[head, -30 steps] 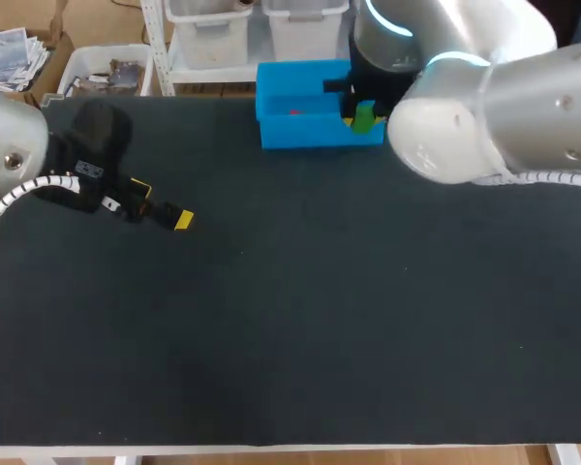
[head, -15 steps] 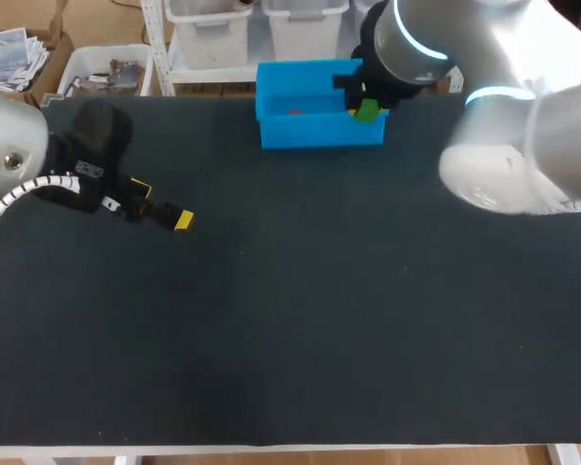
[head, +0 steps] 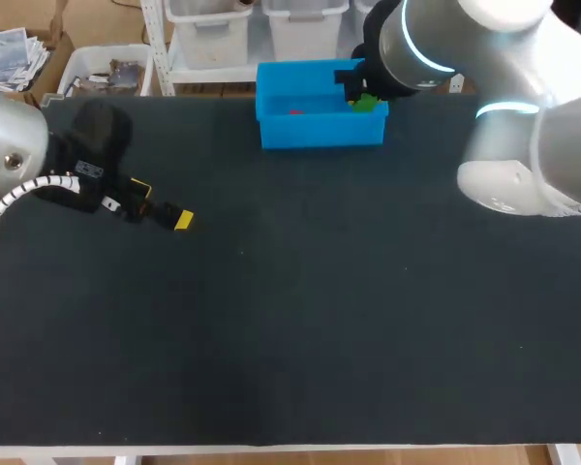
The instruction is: Use the left arm to pick the red cube and place it into the blue plastic box first, then use the right arm to grasp the green cube and put it into the same blue plastic box after the first action is fully finished.
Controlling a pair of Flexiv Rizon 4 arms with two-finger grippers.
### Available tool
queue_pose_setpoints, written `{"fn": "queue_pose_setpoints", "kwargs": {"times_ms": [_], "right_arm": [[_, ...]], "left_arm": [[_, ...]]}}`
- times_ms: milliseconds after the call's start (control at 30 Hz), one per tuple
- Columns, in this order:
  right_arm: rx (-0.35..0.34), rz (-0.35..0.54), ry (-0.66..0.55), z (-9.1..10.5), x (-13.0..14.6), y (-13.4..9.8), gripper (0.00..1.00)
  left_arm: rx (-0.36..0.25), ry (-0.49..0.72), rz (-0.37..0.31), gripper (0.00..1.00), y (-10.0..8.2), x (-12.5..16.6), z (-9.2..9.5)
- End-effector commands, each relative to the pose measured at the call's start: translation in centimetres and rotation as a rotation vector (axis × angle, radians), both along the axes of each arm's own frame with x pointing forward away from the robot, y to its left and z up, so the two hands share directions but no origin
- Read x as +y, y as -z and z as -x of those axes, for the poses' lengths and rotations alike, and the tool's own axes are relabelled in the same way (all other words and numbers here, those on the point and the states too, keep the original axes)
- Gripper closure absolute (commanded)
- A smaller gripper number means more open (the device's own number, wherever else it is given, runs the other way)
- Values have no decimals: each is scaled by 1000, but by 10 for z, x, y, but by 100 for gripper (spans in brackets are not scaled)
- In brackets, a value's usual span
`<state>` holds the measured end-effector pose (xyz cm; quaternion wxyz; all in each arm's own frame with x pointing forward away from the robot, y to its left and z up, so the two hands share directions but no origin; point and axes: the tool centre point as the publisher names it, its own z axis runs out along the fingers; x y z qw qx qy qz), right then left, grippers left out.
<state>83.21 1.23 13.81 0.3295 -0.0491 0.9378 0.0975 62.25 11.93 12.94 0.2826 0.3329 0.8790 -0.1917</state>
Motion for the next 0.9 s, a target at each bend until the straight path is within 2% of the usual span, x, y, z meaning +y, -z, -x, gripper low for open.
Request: {"fn": "queue_pose_setpoints", "kwargs": {"times_ms": [33, 533, 900], "right_arm": [[-4, -6, -4, -26, 7, 11, 100], [-5, -43, -19, -101, 15, 41, 100], [-2, -74, -15, -133, 25, 61, 100]], "left_arm": [[-2, 6, 7, 0, 1, 2, 0], [-2, 6, 7, 0, 1, 2, 0], [-2, 6, 7, 0, 1, 2, 0]]}}
